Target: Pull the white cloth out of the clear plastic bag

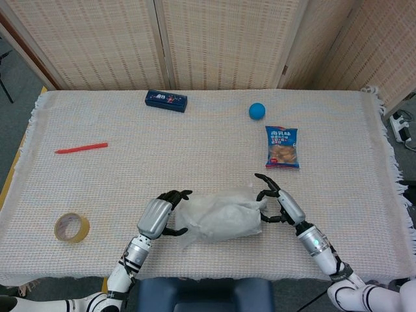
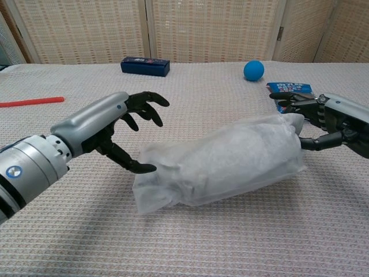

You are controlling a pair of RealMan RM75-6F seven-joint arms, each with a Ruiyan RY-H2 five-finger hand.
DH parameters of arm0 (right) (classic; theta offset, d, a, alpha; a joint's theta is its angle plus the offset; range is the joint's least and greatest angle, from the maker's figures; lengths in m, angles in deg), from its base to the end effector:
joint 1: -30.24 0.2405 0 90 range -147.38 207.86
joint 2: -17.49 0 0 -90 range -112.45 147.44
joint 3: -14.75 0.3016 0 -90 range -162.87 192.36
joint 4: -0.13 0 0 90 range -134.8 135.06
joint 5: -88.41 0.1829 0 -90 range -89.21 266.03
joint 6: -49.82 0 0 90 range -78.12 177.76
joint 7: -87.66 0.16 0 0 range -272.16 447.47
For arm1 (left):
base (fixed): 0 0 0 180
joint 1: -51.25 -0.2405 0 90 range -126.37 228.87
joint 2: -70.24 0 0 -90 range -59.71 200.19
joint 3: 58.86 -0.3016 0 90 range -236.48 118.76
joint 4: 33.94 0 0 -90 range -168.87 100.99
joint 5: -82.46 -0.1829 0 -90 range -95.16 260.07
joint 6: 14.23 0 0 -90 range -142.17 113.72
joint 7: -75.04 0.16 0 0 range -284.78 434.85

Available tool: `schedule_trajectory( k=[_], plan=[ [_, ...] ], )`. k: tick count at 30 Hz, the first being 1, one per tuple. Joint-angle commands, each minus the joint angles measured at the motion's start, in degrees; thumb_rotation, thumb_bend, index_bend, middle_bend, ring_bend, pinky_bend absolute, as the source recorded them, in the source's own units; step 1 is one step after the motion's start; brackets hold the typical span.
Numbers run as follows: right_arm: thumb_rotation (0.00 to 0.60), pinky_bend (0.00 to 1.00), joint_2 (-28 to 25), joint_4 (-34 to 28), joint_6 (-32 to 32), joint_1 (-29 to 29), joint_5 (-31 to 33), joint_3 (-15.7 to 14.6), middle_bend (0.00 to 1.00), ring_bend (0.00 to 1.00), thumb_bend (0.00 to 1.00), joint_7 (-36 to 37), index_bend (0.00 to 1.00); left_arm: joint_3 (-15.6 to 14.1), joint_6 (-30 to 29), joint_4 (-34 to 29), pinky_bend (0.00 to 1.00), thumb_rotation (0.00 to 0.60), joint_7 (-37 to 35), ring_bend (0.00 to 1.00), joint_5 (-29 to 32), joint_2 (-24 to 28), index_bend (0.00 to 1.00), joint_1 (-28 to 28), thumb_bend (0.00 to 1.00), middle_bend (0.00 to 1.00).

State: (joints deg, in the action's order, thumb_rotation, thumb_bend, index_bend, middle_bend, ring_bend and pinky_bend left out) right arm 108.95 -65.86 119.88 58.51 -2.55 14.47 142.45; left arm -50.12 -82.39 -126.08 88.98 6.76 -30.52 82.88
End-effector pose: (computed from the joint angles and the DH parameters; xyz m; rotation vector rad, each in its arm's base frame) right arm -0.2730 -0.3163 0.0118 1.4771 -1.7496 1.5446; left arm -0.1466 0.3008 -0.0360 -1.7122 -1.1914 -1.3110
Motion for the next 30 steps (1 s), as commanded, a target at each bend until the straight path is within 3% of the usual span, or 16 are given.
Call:
schedule_trajectory(
  k=[1, 12, 18, 26, 29, 30],
  plan=[
    [0.6, 0.0, -0.3, 0.4, -0.2, -0.3, -0.4, -0.7, 0.05, 0.0, 0.7, -0.7, 0.75, 0.7, 2.4, -1.1, 0.33, 0.6, -2.3, 0.24, 2.9, 1.9, 0.22, -0.2, 0.13, 0.34],
    [0.6, 0.0, 1.8, 5.2, -0.9, -1.8, -0.2, -1.9, 0.05, 0.0, 0.7, -2.4, 0.75, 4.0, 11.3, 5.0, 0.31, 0.6, -9.9, 0.23, 11.1, 4.0, 0.3, 1.8, 0.39, 0.36],
    [0.6, 0.0, 2.9, 6.5, -0.5, -2.3, -0.2, -1.9, 0.05, 0.0, 0.7, -2.9, 0.75, 5.2, 11.5, 4.4, 0.31, 0.6, -10.1, 0.24, 12.3, 6.5, 0.36, 2.2, 0.43, 0.4],
    [0.6, 0.0, 3.9, 5.4, 1.1, -3.3, -0.7, -1.9, 0.05, 0.0, 0.7, -6.4, 0.76, 6.6, 12.0, -0.9, 0.33, 0.6, -7.1, 0.27, 15.2, 12.3, 0.43, 3.0, 0.45, 0.46],
    [0.6, 0.0, 4.5, 5.0, 1.5, -3.7, -0.5, -1.7, 0.05, 0.0, 0.7, -7.2, 0.76, 6.3, 13.2, -3.5, 0.37, 0.6, -3.9, 0.28, 17.8, 15.0, 0.41, 3.8, 0.42, 0.45],
    [0.6, 0.0, 4.6, 4.9, 1.5, -3.7, -0.4, -1.6, 0.05, 0.0, 0.7, -7.2, 0.76, 6.1, 13.4, -4.4, 0.4, 0.6, -2.7, 0.28, 18.5, 15.9, 0.4, 4.1, 0.37, 0.44]
  ],
)
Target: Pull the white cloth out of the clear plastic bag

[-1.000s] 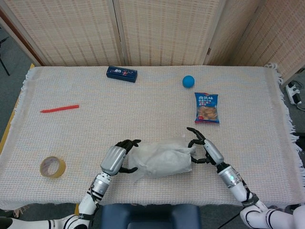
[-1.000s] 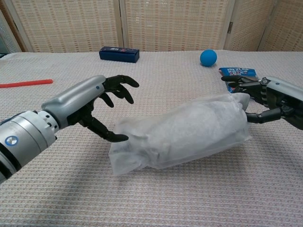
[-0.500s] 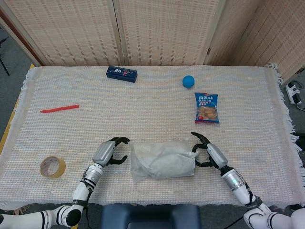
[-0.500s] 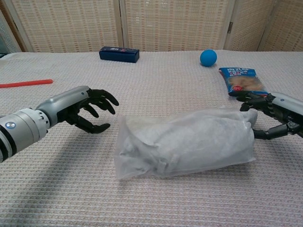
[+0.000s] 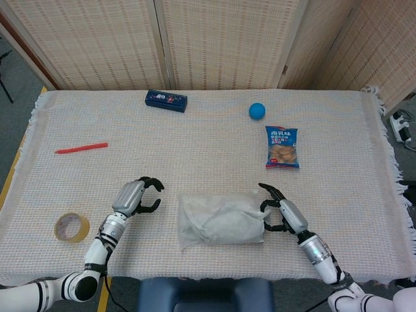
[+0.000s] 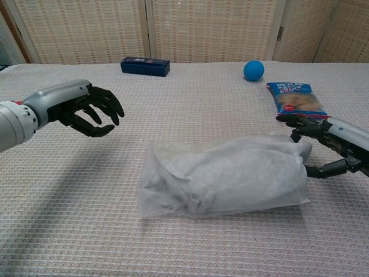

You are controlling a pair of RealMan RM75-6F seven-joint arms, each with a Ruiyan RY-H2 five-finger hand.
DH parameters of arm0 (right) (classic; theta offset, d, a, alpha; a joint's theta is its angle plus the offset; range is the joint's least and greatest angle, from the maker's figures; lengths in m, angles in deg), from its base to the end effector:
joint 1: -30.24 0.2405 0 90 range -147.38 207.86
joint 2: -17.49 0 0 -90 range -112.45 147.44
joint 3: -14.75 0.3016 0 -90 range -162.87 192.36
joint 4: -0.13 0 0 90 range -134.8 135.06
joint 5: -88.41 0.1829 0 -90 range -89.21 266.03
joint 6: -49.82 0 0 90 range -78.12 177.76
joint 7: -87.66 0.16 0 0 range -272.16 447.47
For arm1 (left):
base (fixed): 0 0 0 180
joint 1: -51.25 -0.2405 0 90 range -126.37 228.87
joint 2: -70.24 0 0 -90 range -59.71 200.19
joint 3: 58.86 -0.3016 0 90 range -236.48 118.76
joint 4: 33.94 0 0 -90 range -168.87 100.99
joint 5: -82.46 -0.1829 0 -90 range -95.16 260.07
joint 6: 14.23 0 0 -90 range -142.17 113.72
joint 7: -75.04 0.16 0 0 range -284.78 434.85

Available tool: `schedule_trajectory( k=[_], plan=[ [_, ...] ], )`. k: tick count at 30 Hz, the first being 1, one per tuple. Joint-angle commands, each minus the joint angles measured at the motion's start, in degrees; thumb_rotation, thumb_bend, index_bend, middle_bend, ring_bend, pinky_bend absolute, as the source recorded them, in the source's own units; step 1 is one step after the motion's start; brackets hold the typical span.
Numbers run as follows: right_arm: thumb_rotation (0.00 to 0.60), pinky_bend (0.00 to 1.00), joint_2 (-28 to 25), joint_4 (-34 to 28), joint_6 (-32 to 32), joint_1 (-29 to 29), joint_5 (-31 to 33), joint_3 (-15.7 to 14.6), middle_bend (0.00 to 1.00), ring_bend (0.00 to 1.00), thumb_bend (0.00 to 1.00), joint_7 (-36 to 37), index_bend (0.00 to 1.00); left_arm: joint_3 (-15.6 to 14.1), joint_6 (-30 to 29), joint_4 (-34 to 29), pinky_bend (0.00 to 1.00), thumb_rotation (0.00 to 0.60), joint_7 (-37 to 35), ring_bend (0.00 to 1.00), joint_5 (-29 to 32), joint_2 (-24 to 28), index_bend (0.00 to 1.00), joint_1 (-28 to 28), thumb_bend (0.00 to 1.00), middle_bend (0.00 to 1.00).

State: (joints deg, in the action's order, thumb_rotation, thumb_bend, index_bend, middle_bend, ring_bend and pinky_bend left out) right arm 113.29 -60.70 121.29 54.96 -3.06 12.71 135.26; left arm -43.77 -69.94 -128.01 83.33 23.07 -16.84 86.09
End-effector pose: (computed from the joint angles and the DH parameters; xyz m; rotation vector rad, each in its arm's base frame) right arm -0.2927 -0.2935 -0.0113 1.5243 -1.6400 1.4406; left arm -0.1923 0.3556 0.0207 -1.6152 -1.3887 -1.1135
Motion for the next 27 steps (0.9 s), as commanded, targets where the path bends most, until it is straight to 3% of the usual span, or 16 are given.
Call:
schedule_trajectory(
  k=[1, 3, 5, 7, 9, 12, 15, 23, 27],
  plan=[
    [0.6, 0.0, 0.5, -0.2, 0.1, -0.3, 0.2, 0.2, 0.05, 0.0, 0.7, -0.1, 0.76, -0.7, 0.9, -3.7, 0.43, 0.6, 4.9, 0.29, 3.0, 3.2, 0.38, 1.2, 0.3, 0.44],
    [0.6, 0.0, 0.9, -0.1, 0.1, -0.3, 0.2, 0.2, 0.05, 0.0, 0.7, -0.2, 0.76, -1.4, 0.2, -5.4, 0.5, 0.6, 7.8, 0.32, 4.0, 4.2, 0.36, 1.5, 0.2, 0.46],
    [0.6, 0.0, 1.3, 0.3, 0.1, -0.5, 0.2, 0.1, 0.05, 0.0, 0.7, -0.3, 0.76, -2.3, -1.4, -7.2, 0.66, 0.6, 10.7, 0.43, 4.2, 4.6, 0.34, 1.7, 0.13, 0.55],
    [0.6, 0.0, 1.5, 0.7, 0.0, -0.5, 0.1, 0.0, 0.05, 0.0, 0.7, -0.2, 0.76, -3.3, -2.6, -8.7, 0.84, 0.6, 12.6, 0.62, 4.0, 4.6, 0.34, 1.7, 0.1, 0.69],
    [0.6, 0.0, 1.8, 1.3, -0.3, -0.5, 0.1, -0.1, 0.05, 0.0, 0.7, 0.2, 0.76, -4.4, -4.4, -9.8, 0.96, 0.6, 15.2, 0.77, 3.2, 4.0, 0.34, 1.9, 0.08, 0.83],
    [0.6, 0.0, 2.2, 2.2, -0.5, -0.5, -0.1, -0.2, 0.05, 0.0, 0.7, 1.0, 0.76, -5.4, -6.2, -10.6, 1.0, 0.6, 18.1, 0.92, 3.3, 2.2, 0.35, 2.2, 0.08, 0.96],
    [0.6, 0.0, 2.6, 3.1, -0.2, -0.6, -0.5, -0.3, 0.05, 0.0, 0.7, 1.9, 0.76, -6.0, -6.1, -12.2, 1.0, 0.6, 20.6, 1.0, 5.8, 1.8, 0.36, 3.0, 0.09, 1.0],
    [0.6, 0.0, 3.5, 4.9, -0.1, -0.5, -1.0, -0.6, 0.05, 0.0, 0.7, 2.9, 0.76, -7.4, -6.9, -14.7, 1.0, 0.6, 22.8, 1.0, 7.8, 2.4, 0.4, 3.5, 0.09, 1.0],
    [0.6, 0.0, 4.2, 5.8, -0.7, -0.5, -0.4, -0.3, 0.05, 0.0, 0.7, 3.5, 0.76, -9.6, -11.0, -16.3, 1.0, 0.6, 19.9, 1.0, 0.3, 2.3, 0.39, 0.8, 0.09, 1.0]
  ],
)
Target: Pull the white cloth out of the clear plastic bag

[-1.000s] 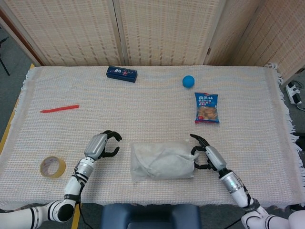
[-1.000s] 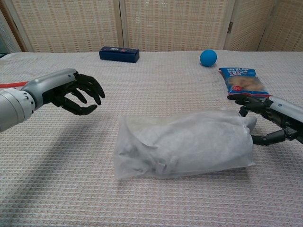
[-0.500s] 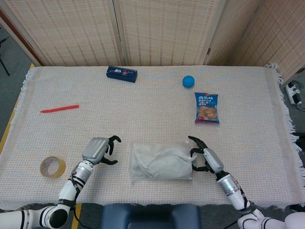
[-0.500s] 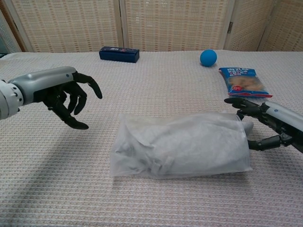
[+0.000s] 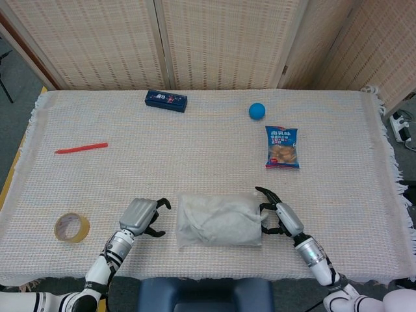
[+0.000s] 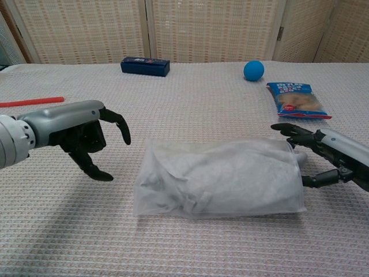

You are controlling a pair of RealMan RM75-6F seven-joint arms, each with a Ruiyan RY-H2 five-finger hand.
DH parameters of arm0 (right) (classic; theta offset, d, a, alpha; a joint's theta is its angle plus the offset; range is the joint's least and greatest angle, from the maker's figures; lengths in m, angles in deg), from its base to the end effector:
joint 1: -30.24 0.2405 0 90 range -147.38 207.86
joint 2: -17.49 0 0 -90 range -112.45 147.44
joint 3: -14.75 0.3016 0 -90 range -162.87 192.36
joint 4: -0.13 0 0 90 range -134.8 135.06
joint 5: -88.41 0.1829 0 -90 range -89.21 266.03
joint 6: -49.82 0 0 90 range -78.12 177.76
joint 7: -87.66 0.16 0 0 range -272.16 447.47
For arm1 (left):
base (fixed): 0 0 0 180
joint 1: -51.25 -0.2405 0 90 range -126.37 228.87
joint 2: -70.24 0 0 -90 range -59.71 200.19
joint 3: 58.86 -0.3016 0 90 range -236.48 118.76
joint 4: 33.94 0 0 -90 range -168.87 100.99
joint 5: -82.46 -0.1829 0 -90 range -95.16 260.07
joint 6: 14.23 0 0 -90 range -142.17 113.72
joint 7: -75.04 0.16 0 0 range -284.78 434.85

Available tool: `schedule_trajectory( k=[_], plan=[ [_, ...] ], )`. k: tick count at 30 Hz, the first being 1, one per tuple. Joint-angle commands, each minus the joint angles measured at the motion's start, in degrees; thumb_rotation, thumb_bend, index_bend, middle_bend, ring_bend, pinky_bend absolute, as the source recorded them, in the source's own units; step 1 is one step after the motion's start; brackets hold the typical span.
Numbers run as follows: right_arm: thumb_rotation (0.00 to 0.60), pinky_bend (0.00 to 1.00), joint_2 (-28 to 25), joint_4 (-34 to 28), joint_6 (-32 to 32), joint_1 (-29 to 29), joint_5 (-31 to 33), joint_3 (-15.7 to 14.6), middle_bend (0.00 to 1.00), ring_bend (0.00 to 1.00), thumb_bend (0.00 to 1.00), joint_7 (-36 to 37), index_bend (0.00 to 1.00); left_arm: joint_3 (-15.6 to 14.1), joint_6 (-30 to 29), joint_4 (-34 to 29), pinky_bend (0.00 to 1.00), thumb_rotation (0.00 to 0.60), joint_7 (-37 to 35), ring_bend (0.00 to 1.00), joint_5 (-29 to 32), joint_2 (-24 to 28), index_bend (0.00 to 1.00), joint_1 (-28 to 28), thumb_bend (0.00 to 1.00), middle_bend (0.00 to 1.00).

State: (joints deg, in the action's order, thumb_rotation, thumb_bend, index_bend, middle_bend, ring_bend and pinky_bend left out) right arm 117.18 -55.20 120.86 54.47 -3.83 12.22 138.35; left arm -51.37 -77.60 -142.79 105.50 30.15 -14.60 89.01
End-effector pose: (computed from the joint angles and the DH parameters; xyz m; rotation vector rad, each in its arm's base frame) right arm -0.2972 -0.2899 -0.0321 1.5165 -1.6771 1.4337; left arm -0.1656 0.3146 0.0165 -1.8253 -1.2147 -0.9055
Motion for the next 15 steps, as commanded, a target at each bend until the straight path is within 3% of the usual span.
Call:
schedule_trajectory(
  k=[1, 5, 15],
  plan=[
    [0.6, 0.0, 0.7, 0.8, -0.6, 0.0, 0.7, 0.4, 0.05, 0.0, 0.7, 0.8, 0.76, -3.0, -4.8, -1.1, 1.0, 0.6, -3.7, 1.0, -9.9, -0.6, 0.4, -3.2, 0.09, 1.0],
    [0.6, 0.0, 2.2, 2.3, -1.8, 0.1, 2.1, 1.4, 0.05, 0.0, 0.7, 2.0, 0.76, -5.1, -5.9, 2.4, 1.0, 0.6, -5.7, 1.0, -15.5, -2.7, 0.4, -4.5, 0.08, 1.0],
    [0.6, 0.0, 6.4, 5.7, -1.4, 0.6, 4.0, 4.2, 0.05, 0.0, 0.7, 2.3, 0.76, -6.2, -5.5, 7.6, 1.0, 0.6, -9.8, 1.0, -18.7, -3.8, 0.42, -6.1, 0.08, 1.0]
  ],
)
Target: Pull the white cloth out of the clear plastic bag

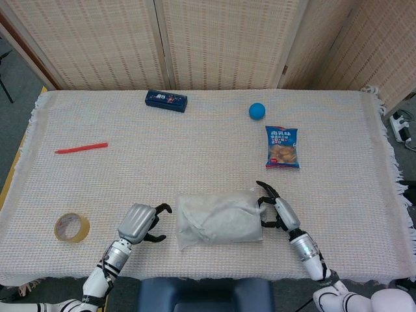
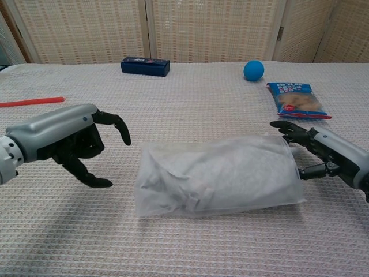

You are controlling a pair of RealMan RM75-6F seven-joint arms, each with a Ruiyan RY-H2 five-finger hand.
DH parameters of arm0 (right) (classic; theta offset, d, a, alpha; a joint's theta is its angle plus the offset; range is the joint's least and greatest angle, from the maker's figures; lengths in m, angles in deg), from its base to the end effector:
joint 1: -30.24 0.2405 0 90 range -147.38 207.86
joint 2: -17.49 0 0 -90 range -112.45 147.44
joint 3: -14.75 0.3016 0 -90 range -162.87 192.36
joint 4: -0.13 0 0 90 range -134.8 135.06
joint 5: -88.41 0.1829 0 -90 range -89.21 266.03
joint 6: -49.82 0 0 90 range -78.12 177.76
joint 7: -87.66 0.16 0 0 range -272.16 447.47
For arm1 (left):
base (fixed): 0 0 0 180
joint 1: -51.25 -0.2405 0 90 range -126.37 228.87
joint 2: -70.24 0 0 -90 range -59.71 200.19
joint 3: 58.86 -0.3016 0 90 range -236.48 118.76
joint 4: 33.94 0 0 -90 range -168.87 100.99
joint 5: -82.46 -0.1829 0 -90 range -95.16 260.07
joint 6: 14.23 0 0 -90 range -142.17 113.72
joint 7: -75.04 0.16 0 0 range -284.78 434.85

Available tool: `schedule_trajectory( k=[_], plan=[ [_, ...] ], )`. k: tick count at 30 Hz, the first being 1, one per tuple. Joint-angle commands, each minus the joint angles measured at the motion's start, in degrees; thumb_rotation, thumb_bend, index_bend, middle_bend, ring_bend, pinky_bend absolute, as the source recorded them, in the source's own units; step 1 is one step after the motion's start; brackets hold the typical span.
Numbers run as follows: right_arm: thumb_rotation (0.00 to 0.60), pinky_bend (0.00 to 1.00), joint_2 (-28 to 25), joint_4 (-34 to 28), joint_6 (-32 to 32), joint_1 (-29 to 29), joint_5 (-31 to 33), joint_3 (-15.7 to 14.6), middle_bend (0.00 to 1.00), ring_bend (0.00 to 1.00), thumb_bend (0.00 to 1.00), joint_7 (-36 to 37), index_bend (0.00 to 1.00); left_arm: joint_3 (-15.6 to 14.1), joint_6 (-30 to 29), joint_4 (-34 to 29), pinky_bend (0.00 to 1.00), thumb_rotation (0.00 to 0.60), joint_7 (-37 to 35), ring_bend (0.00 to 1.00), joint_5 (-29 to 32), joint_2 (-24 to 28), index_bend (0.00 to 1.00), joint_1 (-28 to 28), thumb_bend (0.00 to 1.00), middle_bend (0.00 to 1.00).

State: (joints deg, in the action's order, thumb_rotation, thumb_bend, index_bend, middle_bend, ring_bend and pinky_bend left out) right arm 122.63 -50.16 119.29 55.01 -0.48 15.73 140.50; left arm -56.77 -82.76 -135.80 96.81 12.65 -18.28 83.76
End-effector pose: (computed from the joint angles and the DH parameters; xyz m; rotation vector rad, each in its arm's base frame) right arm -0.2935 -0.3038 -0.0519 1.3797 -1.7141 1.4806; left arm -0.1802 0.2911 0.0068 -1.8241 -1.1121 -1.0605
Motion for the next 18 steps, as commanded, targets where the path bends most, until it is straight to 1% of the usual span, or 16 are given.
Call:
schedule_trajectory(
  k=[1, 7, 14, 18],
  plan=[
    [0.6, 0.0, 1.4, 1.0, 0.0, 0.2, 0.7, 0.8, 0.05, 0.0, 0.7, 0.1, 0.76, -1.3, -0.8, 0.9, 1.0, 0.6, -1.8, 1.0, -2.1, -0.1, 0.42, -1.3, 0.08, 1.0],
    [0.6, 0.0, 2.4, 1.7, 0.1, -0.2, 0.8, 0.8, 0.05, 0.0, 0.7, -0.9, 0.76, -3.1, -1.9, 1.8, 1.0, 0.6, -4.1, 1.0, -6.5, -0.3, 0.43, -3.0, 0.08, 1.0],
    [0.6, 0.0, 2.6, 1.4, 0.7, -1.2, 1.4, 0.9, 0.05, 0.0, 0.7, -2.4, 0.76, -4.7, -2.7, 2.0, 1.0, 0.6, -6.2, 1.0, -10.4, -0.7, 0.41, -4.6, 0.07, 1.0],
    [0.6, 0.0, 2.7, 1.0, 0.6, -1.5, 1.4, 0.8, 0.05, 0.0, 0.7, -3.0, 0.76, -5.5, -2.7, 2.7, 1.0, 0.6, -6.8, 1.0, -12.2, -2.0, 0.39, -5.3, 0.06, 1.0]
  ],
)
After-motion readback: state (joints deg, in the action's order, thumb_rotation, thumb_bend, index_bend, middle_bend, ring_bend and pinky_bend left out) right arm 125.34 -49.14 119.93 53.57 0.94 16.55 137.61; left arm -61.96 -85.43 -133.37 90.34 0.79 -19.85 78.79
